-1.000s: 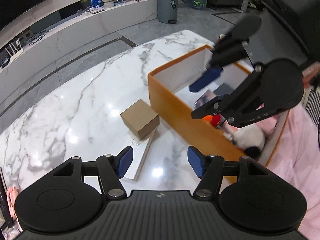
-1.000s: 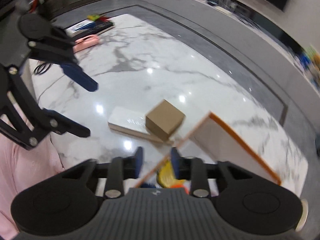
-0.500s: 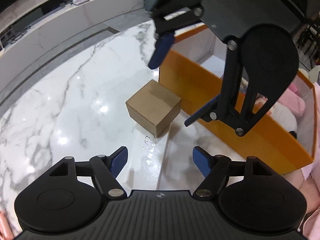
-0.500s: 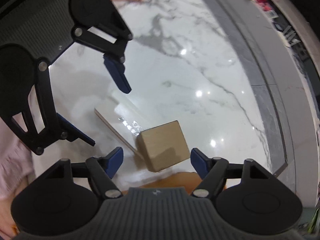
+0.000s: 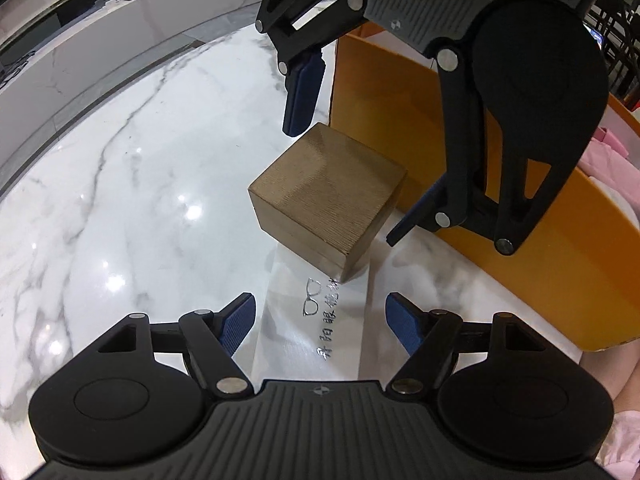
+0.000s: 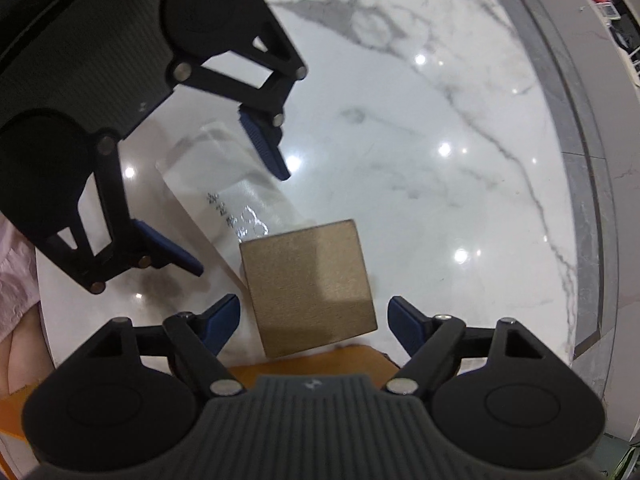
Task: Organize objects
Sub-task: 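Grasp the white glasses box with left tool while right tool grasps the brown box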
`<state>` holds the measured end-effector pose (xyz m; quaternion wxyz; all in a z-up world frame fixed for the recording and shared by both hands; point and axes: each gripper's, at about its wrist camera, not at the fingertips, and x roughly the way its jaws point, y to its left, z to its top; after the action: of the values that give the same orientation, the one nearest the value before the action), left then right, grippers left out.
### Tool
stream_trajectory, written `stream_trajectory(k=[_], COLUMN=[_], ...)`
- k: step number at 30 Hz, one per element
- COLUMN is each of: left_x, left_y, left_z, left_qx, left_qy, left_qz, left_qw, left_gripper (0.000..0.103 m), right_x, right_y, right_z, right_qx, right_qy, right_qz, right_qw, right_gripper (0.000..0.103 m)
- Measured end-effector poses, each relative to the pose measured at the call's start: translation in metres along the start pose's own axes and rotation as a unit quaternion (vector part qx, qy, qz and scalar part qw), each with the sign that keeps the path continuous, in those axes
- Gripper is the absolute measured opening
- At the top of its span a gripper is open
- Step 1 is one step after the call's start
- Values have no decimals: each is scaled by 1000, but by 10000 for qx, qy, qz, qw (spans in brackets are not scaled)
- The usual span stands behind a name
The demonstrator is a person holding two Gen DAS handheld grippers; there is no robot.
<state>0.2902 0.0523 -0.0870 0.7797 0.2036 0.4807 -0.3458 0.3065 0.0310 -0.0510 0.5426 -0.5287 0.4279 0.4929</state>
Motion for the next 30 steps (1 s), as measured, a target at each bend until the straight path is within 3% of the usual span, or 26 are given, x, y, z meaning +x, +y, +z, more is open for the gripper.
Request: stream_trajectory(k=[3, 6, 19, 23, 30], left_x=[3, 6, 12, 14, 12], left_y=[1, 1, 1, -1, -7], left_z=[0, -1, 2, 5, 10], left_qx=[2, -8, -176, -219, -199], left_qy=[28, 74, 155, 216, 461], left_qz=[-26, -27, 31, 38, 170], left_qw=[10000, 10000, 9997, 9995, 9986], left_gripper=[87, 87, 87, 78, 73], right_x=[5, 5, -46, -66, -111], right_y=[-1, -5, 0, 3, 18], right_z=[-2, -2, -5, -4, -26], right_qx=[-34, 41, 194, 232, 477], right_qy=[43, -26, -485, -589, -893], right_qz=[1, 83, -139, -279, -514], right_qw=[10000, 10000, 9985, 9976, 9935], right_gripper=[81, 67, 63, 63, 63])
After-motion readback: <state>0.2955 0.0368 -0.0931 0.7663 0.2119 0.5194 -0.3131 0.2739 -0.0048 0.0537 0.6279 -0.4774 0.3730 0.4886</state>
